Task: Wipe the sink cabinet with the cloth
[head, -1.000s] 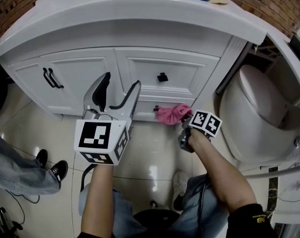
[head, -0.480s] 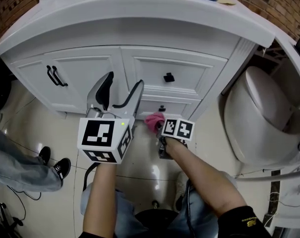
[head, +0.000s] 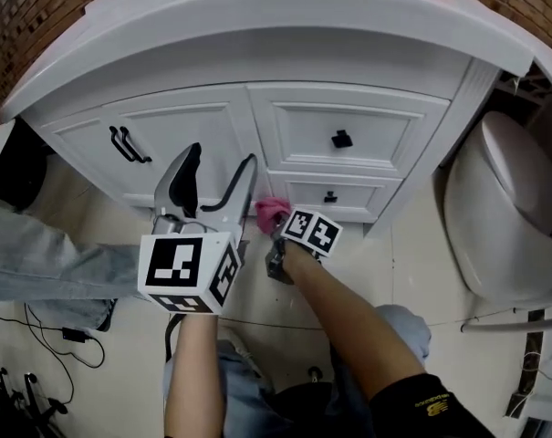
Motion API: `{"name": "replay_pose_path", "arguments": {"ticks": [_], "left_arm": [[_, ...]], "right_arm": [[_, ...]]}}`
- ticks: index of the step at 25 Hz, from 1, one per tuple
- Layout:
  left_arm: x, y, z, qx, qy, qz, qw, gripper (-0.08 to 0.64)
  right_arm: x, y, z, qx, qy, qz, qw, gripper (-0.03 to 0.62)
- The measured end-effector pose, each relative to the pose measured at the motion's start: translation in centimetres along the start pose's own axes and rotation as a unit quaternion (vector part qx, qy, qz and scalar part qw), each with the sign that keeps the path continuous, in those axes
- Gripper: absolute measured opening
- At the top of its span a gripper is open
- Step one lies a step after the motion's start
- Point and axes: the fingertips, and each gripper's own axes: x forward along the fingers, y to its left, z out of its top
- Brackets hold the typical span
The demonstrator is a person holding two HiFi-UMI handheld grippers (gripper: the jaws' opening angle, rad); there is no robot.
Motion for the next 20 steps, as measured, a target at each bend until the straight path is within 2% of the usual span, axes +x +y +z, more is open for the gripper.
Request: {"name": "replay_pose_path", "arguments": {"ticks": [4,9,12,16,20], "left_arm": [[0.0,-0.2,0.3,-0.004,-0.006,-0.004,1.0,0.322],[0.7,-1.6,0.9,-0.003,-0.015,-0.02,0.9997,0.322],[0.9,-2.0,1.1,-0.005,-0.02,-0.024,0.9995,0.322],[0.9,-2.2,1.2,-0.007,-0.023,-0.023,0.9995,0.322],[1.1,-1.9,0.0,0.003,-0.003,-0.017,0.9998,0.322]], "right_arm": [[-3.6,-6.5,5.1,0.008,-0.047,-0.072,0.996,0.048],[-10.4,-13.6,11.4,-0.008,-0.075,-0.151,0.986,0.048],[-12.4,-15.2,12.7,-0.031,-0.068,-0.165,0.983,0.049],[-12.4,-15.7,12.5,-0.041,-0.072,-0.182,0.98,0.049],[-8.3,-13.4,8.6,-0.039,-0.032,-0.148,0.988,0.049]]}}
